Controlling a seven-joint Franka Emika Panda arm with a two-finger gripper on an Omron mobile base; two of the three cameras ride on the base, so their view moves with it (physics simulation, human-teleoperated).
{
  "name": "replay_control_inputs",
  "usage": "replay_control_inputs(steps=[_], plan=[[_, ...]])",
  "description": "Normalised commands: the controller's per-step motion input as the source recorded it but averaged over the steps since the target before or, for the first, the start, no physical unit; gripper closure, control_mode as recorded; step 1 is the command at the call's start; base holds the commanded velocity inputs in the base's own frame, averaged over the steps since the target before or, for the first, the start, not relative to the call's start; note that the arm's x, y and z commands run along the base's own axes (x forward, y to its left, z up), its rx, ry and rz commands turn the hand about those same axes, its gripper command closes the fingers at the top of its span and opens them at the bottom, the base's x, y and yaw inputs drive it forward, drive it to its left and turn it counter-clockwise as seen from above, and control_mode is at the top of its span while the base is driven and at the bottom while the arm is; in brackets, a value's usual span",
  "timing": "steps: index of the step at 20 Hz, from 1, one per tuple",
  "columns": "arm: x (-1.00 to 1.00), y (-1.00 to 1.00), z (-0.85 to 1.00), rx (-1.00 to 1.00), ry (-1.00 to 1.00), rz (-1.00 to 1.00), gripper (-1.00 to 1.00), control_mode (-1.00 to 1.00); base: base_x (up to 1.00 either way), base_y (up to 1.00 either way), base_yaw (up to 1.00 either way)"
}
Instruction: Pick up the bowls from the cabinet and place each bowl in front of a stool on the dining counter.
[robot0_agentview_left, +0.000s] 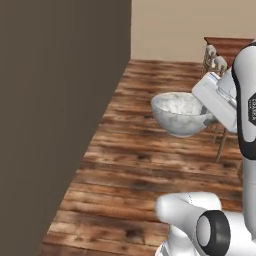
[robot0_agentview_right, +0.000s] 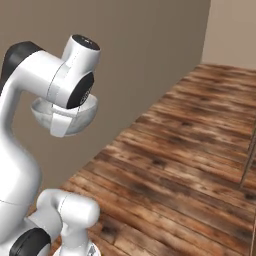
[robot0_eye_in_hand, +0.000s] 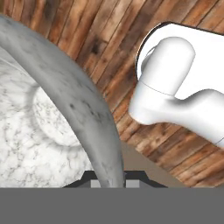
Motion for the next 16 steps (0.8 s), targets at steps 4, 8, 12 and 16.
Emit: replay_control_inputs(steps=[4, 8, 12, 16], plan=[[0.00, 0.00, 0.00, 0.00, 0.00, 0.00, 1.00, 1.00, 1.00, 0.70, -0.53], [0.00, 0.00, 0.00, 0.00, 0.00, 0.00, 1.00, 1.00, 1.00, 0.51, -0.49], [0.00, 0.00, 0.00, 0.00, 0.00, 0.00, 1.00, 1.00, 1.00, 0.29, -0.45], [0.00, 0.00, 0.00, 0.00, 0.00, 0.00, 1.00, 1.00, 1.00, 0.25, -0.43]])
